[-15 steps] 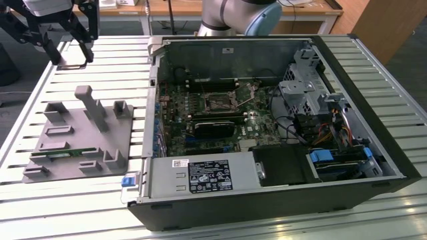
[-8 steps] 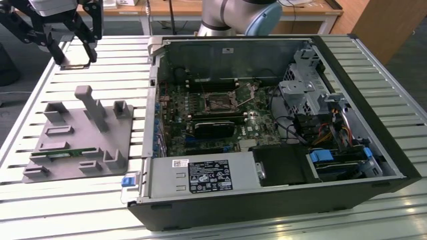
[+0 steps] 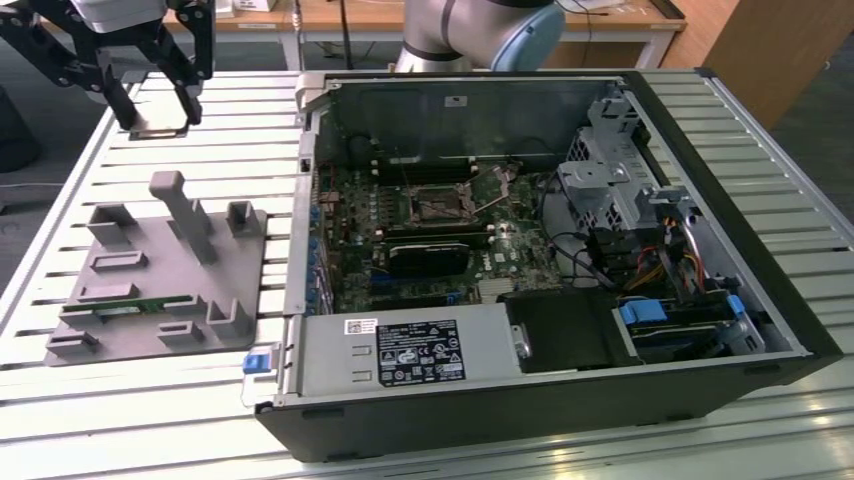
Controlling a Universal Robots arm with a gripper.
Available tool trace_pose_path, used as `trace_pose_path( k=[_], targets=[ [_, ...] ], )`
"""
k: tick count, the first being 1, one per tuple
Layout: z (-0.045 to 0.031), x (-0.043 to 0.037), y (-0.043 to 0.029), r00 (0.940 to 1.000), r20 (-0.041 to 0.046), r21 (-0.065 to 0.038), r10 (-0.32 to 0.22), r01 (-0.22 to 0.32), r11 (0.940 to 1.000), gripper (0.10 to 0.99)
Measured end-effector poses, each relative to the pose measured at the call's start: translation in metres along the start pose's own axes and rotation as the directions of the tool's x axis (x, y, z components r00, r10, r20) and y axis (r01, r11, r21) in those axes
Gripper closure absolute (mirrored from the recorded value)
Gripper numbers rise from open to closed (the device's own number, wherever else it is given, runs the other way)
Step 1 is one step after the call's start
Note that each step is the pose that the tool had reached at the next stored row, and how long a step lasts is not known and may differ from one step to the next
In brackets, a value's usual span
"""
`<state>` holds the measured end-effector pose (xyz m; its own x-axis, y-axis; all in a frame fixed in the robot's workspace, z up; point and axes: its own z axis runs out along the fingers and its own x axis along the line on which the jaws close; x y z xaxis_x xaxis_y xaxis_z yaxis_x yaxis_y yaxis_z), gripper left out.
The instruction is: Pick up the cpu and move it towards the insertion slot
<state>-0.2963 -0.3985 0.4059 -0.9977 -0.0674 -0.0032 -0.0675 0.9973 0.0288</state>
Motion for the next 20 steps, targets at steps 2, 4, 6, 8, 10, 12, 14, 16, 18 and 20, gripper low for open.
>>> trace_pose_path(
  k=[2,4,6,8,10,12,14,16,18,20],
  targets=[
    [-0.0001,-0.0018,-0.0001,1.0,-0.0001,0.0,0.0,0.0,1.0,0.537],
    [0.0,-0.0035,-0.0002,1.0,0.0,0.0,0.0,0.0,1.0,0.537],
    [0.0,-0.0052,-0.0003,1.0,-0.0001,0.0,0.0,0.0,1.0,0.537],
    [0.0,-0.0069,-0.0005,1.0,0.0,0.0,0.0,0.0,1.0,0.537],
    [0.0,-0.0086,-0.0006,1.0,-0.0001,0.0,0.0,0.0,1.0,0.537],
    [-0.0001,-0.0102,-0.0007,1.0,-0.0002,0.0,0.0,0.0,1.0,0.537],
    [0.0,-0.0117,-0.0008,1.0,-0.0001,0.0,0.0,0.0,1.0,0.537],
    [-0.0001,-0.0133,-0.0009,1.0,-0.0001,0.0,0.0,0.0,1.0,0.537],
    [0.0,-0.0148,-0.001,1.0,0.0,0.0,0.0,0.0,1.0,0.537],
    [0.0,-0.0164,-0.0011,1.0,-0.0001,0.0,0.0,0.0,1.0,0.537]
  ],
)
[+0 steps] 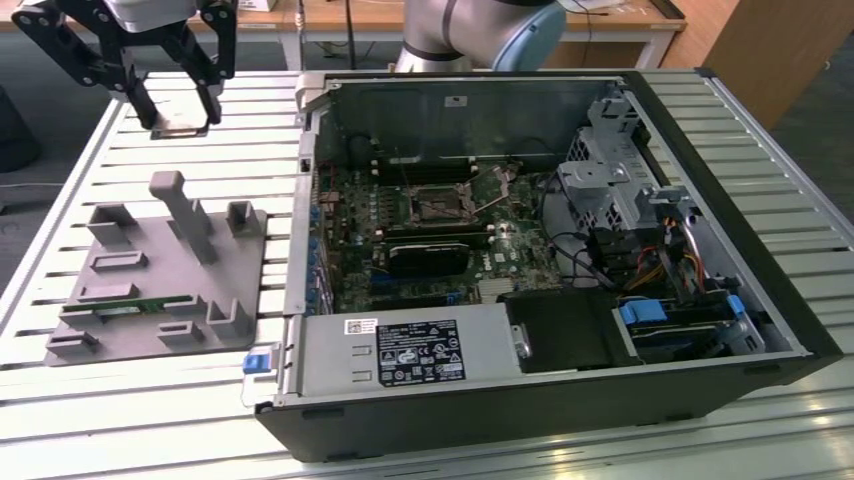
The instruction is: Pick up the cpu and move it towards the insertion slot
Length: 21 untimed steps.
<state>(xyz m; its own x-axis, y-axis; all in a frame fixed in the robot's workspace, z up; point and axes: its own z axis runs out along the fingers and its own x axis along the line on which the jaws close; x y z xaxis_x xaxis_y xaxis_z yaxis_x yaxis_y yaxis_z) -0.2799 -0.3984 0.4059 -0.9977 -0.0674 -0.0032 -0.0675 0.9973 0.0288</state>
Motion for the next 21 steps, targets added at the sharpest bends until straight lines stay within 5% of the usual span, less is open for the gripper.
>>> trace_pose_path(
  k=[21],
  targets=[
    [0.0,-0.0205,-0.0014,1.0,-0.0001,0.0,0.0,0.0,1.0,0.537]
  ],
)
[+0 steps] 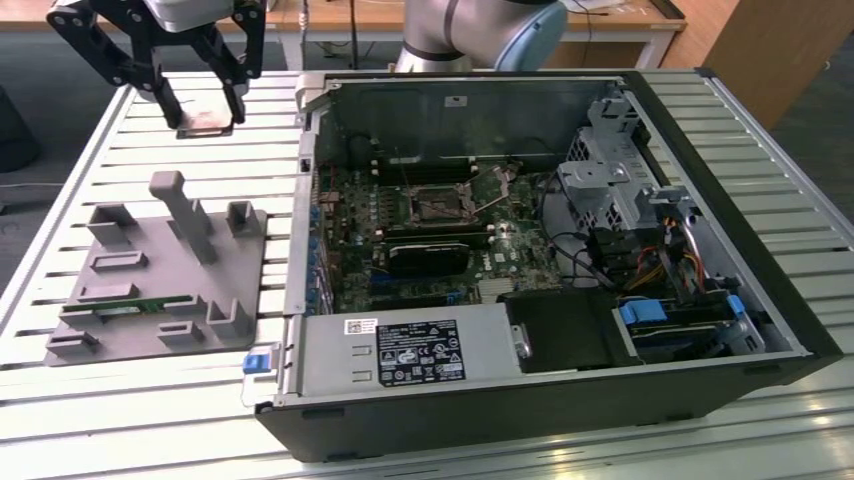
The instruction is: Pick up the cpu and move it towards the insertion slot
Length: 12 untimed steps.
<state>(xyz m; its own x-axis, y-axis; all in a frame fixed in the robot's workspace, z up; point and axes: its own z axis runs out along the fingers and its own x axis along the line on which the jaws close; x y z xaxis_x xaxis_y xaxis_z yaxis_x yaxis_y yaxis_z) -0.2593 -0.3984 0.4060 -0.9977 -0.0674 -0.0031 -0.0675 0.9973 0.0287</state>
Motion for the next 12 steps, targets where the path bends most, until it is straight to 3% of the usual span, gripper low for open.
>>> trace_pose_path(
  k=[12],
  targets=[
    [0.0,-0.0106,-0.0007,1.0,0.0001,0.0,0.0,0.0,1.0,0.537]
  ],
)
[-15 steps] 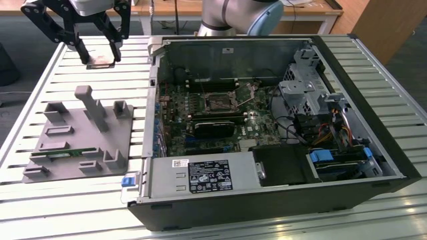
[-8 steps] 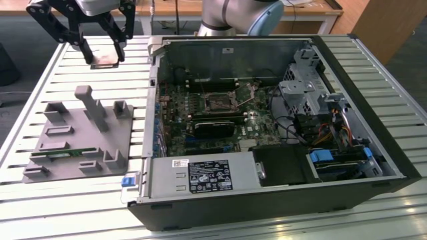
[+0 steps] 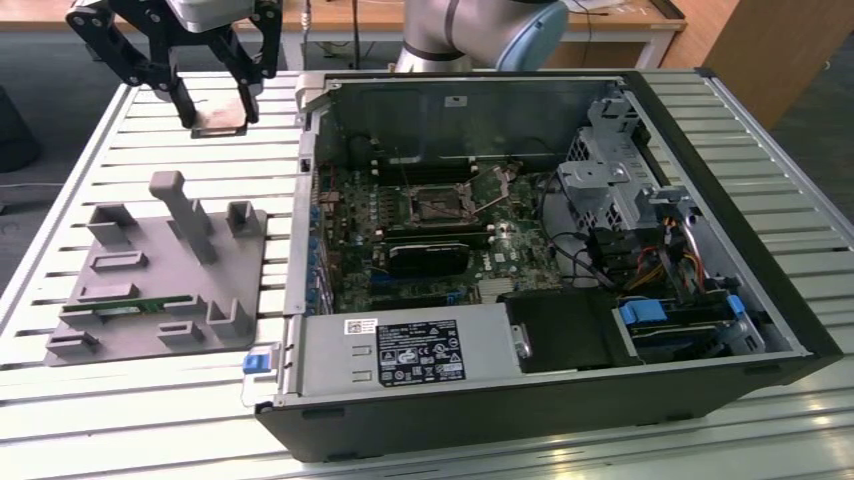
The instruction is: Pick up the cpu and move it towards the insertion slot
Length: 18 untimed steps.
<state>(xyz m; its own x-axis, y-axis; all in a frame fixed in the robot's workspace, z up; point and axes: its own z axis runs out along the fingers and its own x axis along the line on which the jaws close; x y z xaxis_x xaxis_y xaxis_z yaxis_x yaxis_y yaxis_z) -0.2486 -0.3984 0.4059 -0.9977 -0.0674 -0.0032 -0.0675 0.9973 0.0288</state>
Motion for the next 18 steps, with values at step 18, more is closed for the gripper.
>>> trace_pose_path(
  k=[18],
  targets=[
    [0.0,-0.0162,-0.0011,1.0,0.0,0.0,0.0,0.0,1.0,0.537]
  ],
)
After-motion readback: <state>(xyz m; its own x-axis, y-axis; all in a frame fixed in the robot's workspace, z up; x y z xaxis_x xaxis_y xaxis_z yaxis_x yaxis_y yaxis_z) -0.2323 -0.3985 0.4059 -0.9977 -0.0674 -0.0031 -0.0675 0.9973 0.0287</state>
